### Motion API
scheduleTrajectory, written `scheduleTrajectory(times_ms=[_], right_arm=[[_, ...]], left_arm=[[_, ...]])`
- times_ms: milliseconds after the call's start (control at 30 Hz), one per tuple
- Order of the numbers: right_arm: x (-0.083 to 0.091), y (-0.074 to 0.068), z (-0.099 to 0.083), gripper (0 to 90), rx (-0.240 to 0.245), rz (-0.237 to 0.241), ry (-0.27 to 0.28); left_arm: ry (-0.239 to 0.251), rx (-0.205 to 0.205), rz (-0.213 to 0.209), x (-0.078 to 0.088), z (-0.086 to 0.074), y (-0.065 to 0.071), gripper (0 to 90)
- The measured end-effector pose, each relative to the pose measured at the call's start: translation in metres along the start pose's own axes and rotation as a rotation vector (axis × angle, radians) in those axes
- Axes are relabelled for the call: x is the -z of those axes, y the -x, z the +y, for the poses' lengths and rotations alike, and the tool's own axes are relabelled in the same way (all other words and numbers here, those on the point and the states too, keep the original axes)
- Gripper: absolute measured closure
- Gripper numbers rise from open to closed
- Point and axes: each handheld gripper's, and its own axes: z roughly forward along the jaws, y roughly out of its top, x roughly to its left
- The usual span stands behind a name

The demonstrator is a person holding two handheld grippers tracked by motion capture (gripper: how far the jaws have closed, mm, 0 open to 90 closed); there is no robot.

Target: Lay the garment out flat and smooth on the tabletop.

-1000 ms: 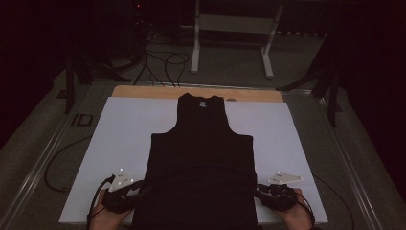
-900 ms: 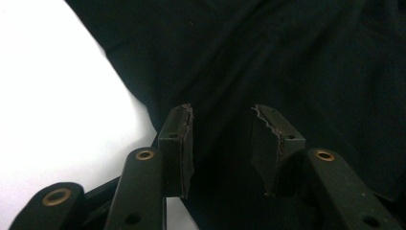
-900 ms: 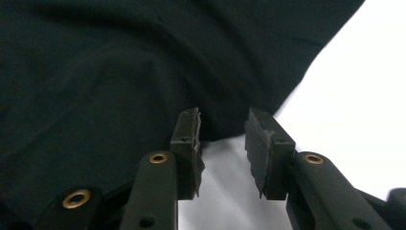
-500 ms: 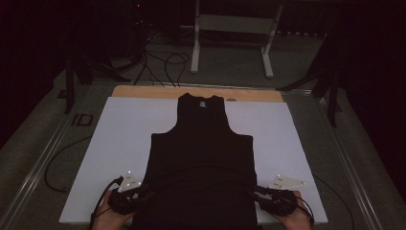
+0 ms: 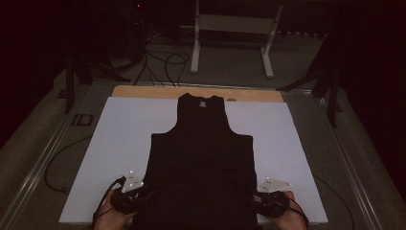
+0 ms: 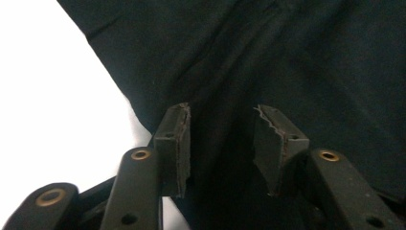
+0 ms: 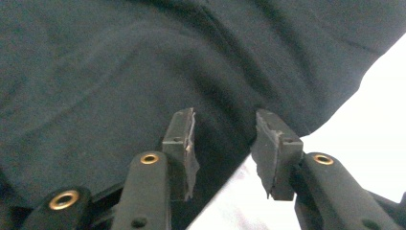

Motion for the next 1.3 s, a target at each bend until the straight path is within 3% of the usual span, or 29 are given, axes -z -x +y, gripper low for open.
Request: scheduleTrajectory(times_ms=[33, 67, 100, 267, 300, 467, 567, 733, 767, 800, 833, 867, 1033, 1100, 1133, 1300], right_arm=[[0.000, 0.000, 0.000, 67.1, -0.002, -0.003, -0.001], [0.002, 0.001, -0.001, 82.6, -0.013, -0.022, -0.011], [0.003, 0.002, -0.001, 87.2, -0.014, -0.024, -0.013], [0.006, 0.004, -0.002, 89.1, -0.025, -0.012, -0.025], [0.007, 0.004, -0.002, 89.2, -0.033, -0.009, -0.029], [0.023, 0.014, -0.013, 89.8, -0.080, -0.026, -0.044], [0.036, 0.018, -0.023, 89.9, -0.126, -0.025, -0.026], [0.047, 0.021, -0.032, 89.9, -0.148, -0.017, -0.019], [0.047, 0.021, -0.032, 89.9, -0.148, -0.017, -0.019], [0.047, 0.021, -0.032, 89.9, -0.148, -0.017, -0.019], [0.050, 0.021, -0.034, 89.0, -0.160, -0.015, -0.015], [0.051, 0.021, -0.033, 81.8, -0.172, -0.041, 0.008], [0.057, 0.017, -0.034, 75.7, -0.176, -0.026, 0.056], [0.054, 0.010, -0.034, 74.2, -0.157, 0.039, 0.068], [0.051, 0.008, -0.033, 73.7, -0.147, 0.059, 0.066], [0.034, -0.001, -0.027, 71.9, -0.098, 0.105, 0.018]], left_arm=[[-0.003, 0.006, 0.007, 0.000, 0.000, 0.000, 62.7], [-0.007, 0.014, 0.016, 0.001, 0.001, -0.001, 70.8], [-0.011, 0.015, 0.020, 0.001, 0.001, -0.002, 74.7], [-0.023, -0.001, 0.028, 0.004, 0.001, 0.000, 84.9], [-0.032, -0.021, 0.031, 0.005, 0.001, 0.002, 84.9], [-0.042, 0.003, -0.007, 0.009, -0.002, 0.000, 86.1], [-0.045, 0.003, -0.003, 0.011, -0.002, 0.002, 85.9], [-0.043, 0.008, 0.007, 0.013, -0.003, 0.003, 84.1], [-0.020, 0.014, 0.014, 0.017, -0.004, 0.005, 84.1], [-0.020, 0.014, 0.014, 0.017, -0.004, 0.005, 67.6], [0.009, 0.013, 0.007, 0.021, -0.005, 0.007, 67.6], [0.030, 0.011, -0.002, 0.024, -0.006, 0.008, 60.9], [0.091, -0.036, -0.062, 0.035, -0.010, 0.019, 59.2], [0.068, -0.068, -0.115, 0.032, -0.010, 0.024, 62.9], [0.068, -0.068, -0.115, 0.032, -0.010, 0.024, 63.2], [-0.031, -0.079, -0.142, 0.015, -0.010, 0.025, 60.5]])
